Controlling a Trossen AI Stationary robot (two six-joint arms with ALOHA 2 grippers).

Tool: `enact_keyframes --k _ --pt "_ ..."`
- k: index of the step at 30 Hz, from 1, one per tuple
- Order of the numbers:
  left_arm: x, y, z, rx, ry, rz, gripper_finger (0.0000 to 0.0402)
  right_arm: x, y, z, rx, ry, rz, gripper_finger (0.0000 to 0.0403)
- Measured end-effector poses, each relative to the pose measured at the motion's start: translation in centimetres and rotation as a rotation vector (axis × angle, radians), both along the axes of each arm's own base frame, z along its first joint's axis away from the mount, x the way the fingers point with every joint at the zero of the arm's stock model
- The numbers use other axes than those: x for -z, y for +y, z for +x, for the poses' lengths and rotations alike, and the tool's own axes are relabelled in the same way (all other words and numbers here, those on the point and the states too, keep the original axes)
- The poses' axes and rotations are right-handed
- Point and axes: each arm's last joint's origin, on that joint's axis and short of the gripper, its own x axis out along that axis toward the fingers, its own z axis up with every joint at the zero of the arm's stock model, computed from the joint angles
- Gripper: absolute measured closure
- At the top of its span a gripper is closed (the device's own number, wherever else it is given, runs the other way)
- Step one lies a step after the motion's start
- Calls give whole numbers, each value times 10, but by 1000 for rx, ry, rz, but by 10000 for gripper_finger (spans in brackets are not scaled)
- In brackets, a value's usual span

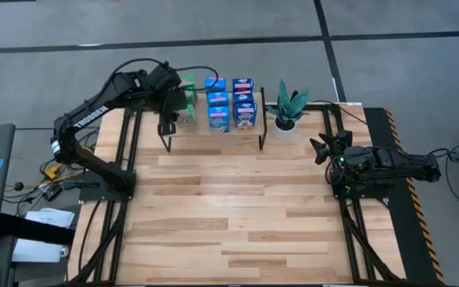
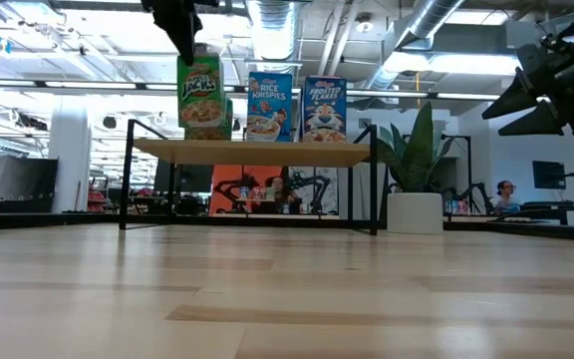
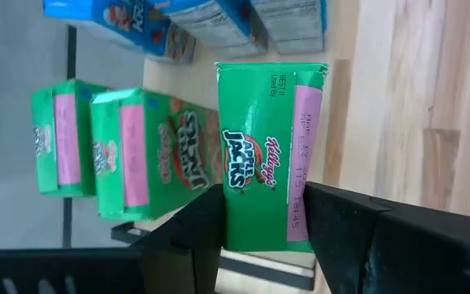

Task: Stack cereal on shelf
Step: Put the green cereal box on the shelf aligned with the other green cereal boxes

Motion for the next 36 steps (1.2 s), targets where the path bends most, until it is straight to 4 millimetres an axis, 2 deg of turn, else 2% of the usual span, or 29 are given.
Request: enact_keyframes --k 18,26,36 --pt "3 17 -10 35 -23 -74 260 0 0 0 2 0 -1 117" --pt "21 28 2 61 84 -112 259 0 0 0 3 0 -1 117" --pt "21 33 5 58 109 -70 259 0 0 0 2 0 -1 117"
